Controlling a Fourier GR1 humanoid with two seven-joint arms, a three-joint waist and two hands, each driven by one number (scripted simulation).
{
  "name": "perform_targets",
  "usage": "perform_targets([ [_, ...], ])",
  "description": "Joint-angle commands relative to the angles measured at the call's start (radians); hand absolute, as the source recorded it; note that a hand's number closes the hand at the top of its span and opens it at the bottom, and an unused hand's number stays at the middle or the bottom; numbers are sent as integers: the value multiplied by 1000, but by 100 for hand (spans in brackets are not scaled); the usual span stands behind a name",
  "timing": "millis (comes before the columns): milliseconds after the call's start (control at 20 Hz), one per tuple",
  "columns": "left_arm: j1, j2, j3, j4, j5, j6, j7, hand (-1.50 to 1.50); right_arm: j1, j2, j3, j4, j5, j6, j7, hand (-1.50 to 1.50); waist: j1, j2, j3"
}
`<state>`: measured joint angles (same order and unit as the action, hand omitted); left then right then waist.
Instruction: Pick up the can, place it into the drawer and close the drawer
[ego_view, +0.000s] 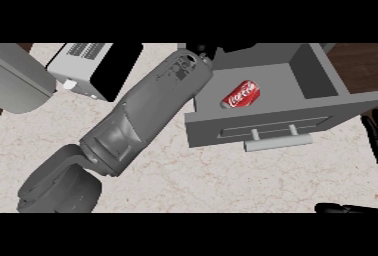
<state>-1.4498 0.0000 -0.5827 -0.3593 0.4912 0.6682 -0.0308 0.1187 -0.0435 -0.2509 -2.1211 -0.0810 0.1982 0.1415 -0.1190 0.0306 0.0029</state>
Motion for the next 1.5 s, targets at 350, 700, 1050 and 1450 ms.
perform_targets([
  [350,45,0,-48,14,46,74,-60,-150,-36,-7,10,2,15,-10,10,-150,-16,8,0],
  [700,42,0,-40,-9,100,130,-64,-150,-3,-43,21,-92,76,12,-21,-150,-26,0,-1],
  [1050,26,0,-29,-44,166,111,-57,-150,-85,-113,53,-44,274,-4,-93,-150,14,1,-1],
  [1450,47,0,-15,-81,229,167,-123,-150,-83,-171,135,-77,487,-4,-137,-150,27,-5,-2],
])
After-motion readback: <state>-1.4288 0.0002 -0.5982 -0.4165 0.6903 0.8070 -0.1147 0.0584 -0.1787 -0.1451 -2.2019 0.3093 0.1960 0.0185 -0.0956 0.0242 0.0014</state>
